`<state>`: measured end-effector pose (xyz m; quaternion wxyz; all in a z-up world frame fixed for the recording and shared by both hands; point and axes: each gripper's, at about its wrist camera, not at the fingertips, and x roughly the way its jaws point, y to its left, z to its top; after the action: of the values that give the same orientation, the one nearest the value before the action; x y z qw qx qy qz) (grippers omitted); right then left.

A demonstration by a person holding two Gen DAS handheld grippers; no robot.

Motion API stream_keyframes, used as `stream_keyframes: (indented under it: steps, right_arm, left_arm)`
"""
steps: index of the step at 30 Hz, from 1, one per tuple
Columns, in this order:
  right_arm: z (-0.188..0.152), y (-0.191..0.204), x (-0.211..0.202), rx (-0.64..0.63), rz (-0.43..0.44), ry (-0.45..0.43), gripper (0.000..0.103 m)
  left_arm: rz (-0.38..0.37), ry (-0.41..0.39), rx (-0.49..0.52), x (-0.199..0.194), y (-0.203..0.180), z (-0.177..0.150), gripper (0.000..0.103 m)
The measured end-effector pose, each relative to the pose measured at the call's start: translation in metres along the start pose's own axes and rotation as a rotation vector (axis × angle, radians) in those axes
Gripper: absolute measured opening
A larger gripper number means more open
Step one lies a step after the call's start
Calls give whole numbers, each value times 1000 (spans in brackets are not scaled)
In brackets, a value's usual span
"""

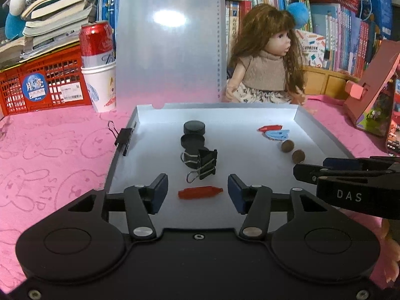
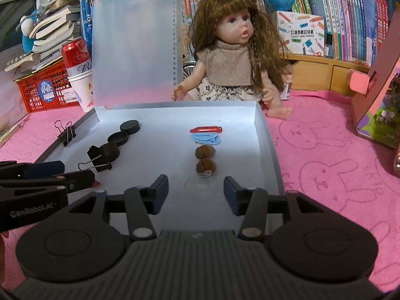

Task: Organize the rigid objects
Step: 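Open the left tool to drop the red stick while the right tool releases the bead by the nuts, then withdraw both tools toward the blue clip and black disc on the cloth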

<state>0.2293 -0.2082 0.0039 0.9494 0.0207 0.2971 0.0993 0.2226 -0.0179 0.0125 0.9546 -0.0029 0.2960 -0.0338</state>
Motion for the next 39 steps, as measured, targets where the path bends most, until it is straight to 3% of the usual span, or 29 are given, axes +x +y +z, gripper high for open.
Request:
stream_keyframes:
  steps: [9, 16, 30, 39]
  right_arm:
    - [-1, -4, -23, -7, 2, -41, 83]
    - [-6, -2, -47, -46, 17, -71, 88]
    - [-31, 8, -94, -133, 73, -105, 93]
    - [-52, 10, -118, -159, 93, -100, 94]
  left_arm:
    - [-39, -11, -2, -24, 1, -3, 65]
    - [-70, -36, 9, -51, 5, -12, 73]
    - [-132, -52, 47, -102, 5, -39, 76]
    - [-158, -20, 59, -123, 5, -65, 76]
